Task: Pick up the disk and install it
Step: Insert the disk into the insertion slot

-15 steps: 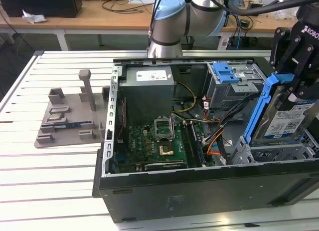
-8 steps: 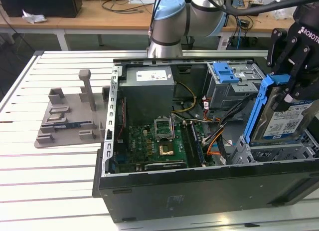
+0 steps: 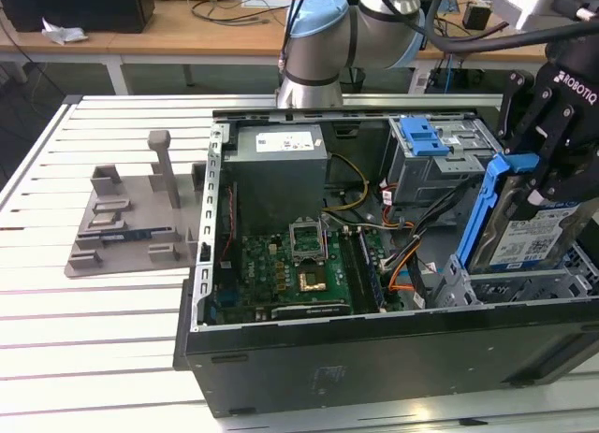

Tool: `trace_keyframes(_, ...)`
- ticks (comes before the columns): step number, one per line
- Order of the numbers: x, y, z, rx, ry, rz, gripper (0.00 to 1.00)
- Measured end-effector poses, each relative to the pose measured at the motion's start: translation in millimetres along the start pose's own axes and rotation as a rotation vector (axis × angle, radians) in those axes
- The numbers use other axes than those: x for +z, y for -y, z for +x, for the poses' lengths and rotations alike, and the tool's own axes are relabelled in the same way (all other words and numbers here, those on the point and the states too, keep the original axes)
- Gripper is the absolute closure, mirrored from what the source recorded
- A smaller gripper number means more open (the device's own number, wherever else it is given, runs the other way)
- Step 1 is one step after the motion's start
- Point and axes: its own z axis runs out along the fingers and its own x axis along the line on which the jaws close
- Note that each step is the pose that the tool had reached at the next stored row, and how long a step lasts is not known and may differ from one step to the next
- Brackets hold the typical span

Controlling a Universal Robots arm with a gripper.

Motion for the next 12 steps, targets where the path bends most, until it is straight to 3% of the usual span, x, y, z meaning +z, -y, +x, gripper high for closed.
trace_keyframes(5, 12.8, 0.9, -0.5, 0.000, -0.0001, -0.0027, 0.63)
trace_keyframes(12, 14.2, 1.0, -0.6, 0.000, 0.0004, -0.0027, 0.62)
